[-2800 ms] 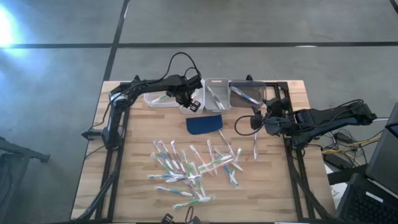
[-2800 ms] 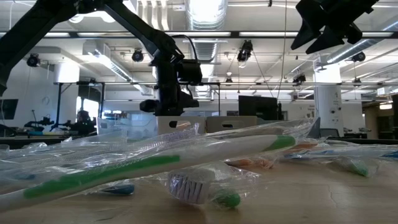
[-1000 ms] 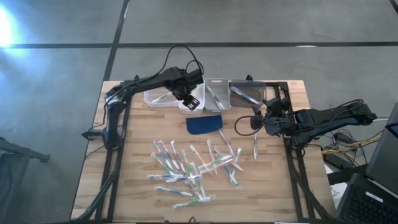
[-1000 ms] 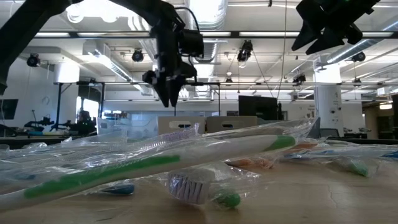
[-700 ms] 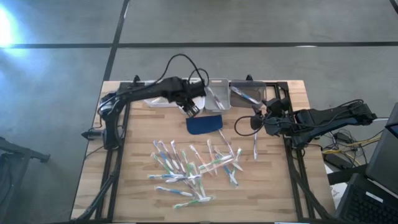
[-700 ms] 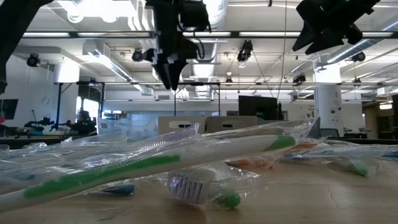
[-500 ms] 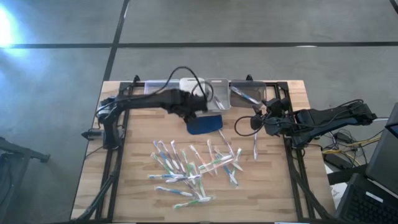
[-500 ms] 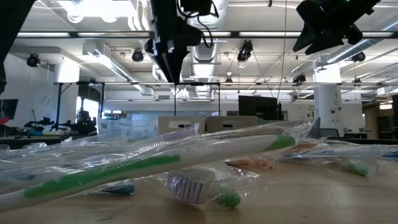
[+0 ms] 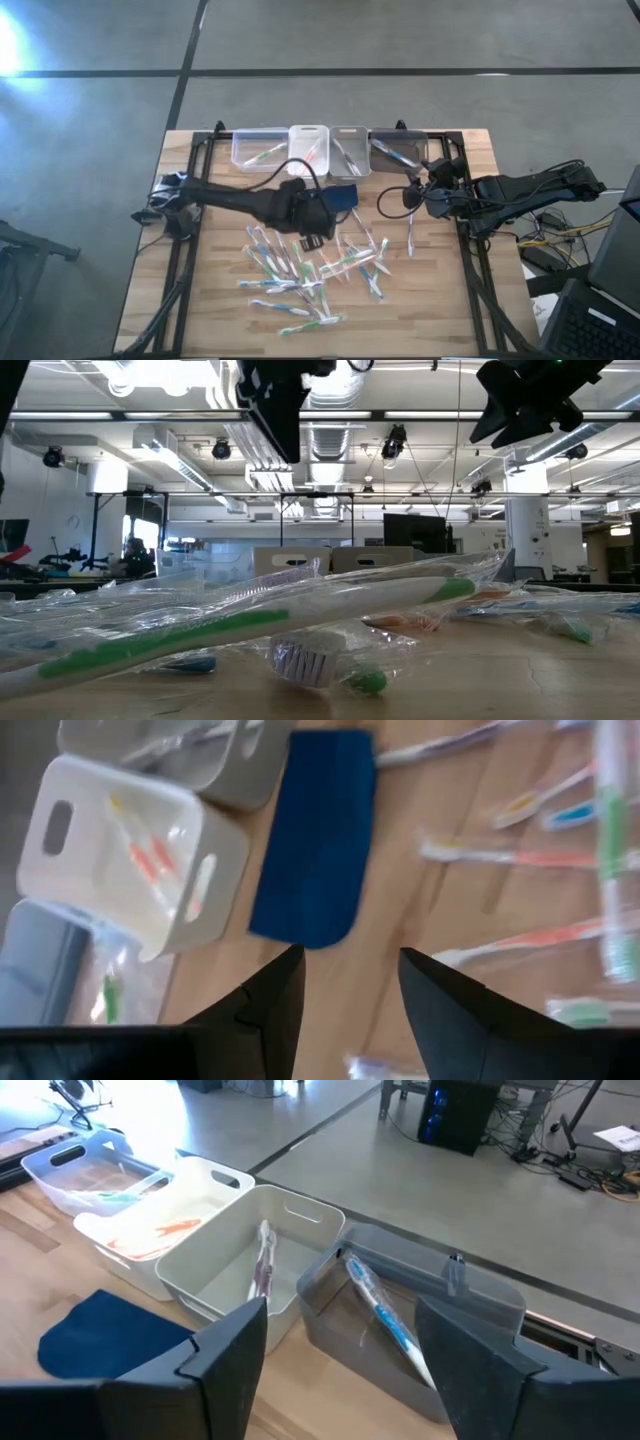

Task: Pick & Place Toothbrushes
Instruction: Put the green toothbrush into the transparent bin

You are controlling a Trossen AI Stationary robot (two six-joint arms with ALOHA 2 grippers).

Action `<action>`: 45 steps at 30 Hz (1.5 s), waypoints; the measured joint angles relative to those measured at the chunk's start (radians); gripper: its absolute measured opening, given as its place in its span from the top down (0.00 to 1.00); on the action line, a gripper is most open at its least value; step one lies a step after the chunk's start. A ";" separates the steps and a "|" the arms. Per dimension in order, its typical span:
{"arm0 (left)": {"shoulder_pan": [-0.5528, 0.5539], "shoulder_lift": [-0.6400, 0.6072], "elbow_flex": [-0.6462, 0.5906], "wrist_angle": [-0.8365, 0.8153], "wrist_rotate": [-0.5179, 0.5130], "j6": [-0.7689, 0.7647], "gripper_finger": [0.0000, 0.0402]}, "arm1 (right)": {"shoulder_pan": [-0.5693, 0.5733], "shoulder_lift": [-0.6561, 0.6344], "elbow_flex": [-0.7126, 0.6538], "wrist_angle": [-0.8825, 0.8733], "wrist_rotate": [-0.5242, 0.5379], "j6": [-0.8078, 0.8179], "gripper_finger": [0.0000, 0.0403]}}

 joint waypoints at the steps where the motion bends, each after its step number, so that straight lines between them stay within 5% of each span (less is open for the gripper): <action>1: -0.012 0.001 0.000 0.013 0.000 -0.003 0.58 | 0.000 0.000 0.000 0.000 0.000 0.002 0.37; 9: -0.050 0.005 -0.086 0.184 0.000 0.013 0.58 | 0.000 0.000 0.000 0.001 0.000 0.008 0.32; 20: -0.097 -0.001 -0.288 0.215 0.000 -0.027 0.58 | 0.000 0.000 -0.004 0.001 0.000 0.009 0.28; 29: -0.167 -0.002 -0.372 0.166 0.000 -0.118 0.58 | 0.000 0.000 -0.004 0.001 0.000 0.009 0.26; 37: -0.213 -0.003 -0.440 0.123 0.001 -0.091 0.58 | 0.000 0.000 -0.004 0.006 0.000 0.009 0.32; 45: -0.252 -0.034 -0.504 0.008 -0.011 -0.242 0.58 | 0.000 0.000 -0.004 0.009 0.001 0.009 0.38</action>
